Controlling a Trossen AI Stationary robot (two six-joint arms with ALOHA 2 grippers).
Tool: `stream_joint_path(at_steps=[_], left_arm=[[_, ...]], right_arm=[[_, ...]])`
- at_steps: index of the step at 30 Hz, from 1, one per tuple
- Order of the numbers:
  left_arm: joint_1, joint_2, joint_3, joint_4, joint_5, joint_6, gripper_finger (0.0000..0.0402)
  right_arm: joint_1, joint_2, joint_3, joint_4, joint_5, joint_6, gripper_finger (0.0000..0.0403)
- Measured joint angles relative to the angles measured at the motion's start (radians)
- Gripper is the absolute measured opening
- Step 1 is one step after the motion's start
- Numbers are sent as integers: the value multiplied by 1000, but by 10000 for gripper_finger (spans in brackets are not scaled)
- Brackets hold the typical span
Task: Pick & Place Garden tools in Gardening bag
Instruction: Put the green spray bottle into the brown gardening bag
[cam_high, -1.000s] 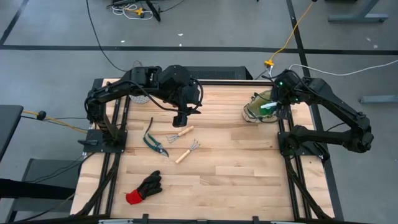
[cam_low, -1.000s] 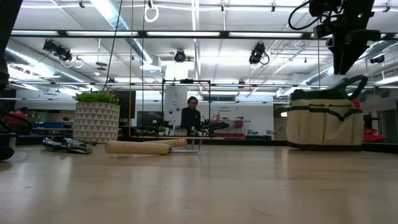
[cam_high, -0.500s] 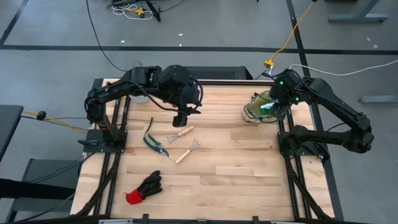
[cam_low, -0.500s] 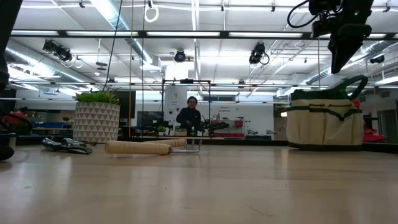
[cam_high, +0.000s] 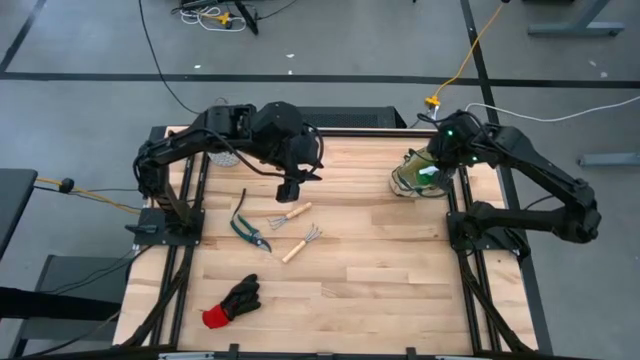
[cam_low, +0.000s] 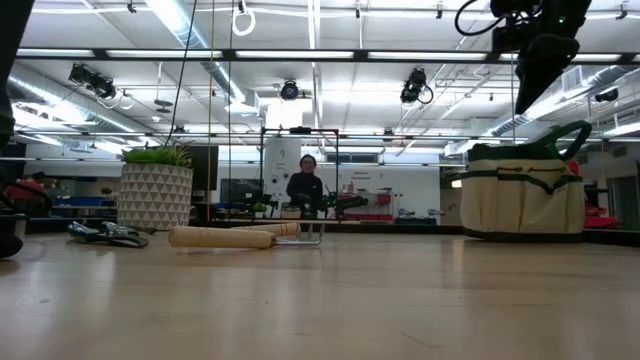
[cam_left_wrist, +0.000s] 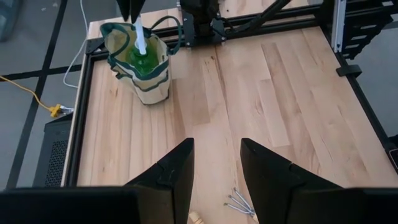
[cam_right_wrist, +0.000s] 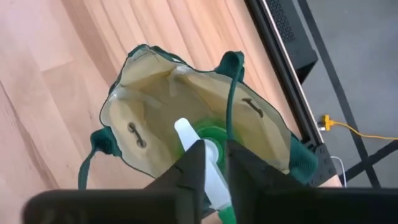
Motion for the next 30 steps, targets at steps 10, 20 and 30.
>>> stream_joint_path(at_steps=[10, 20, 30], left_arm=[[12, -47, 0, 30, -46, 5, 140], [18, -60, 0, 28, -51, 7, 140], [18, -60, 0, 19, -72, 10, 140]], right_arm=[[44, 76, 0, 14, -4, 3, 7], [107, 180, 72, 29, -6, 3, 1], [149, 312, 166, -48, -30, -8, 0]])
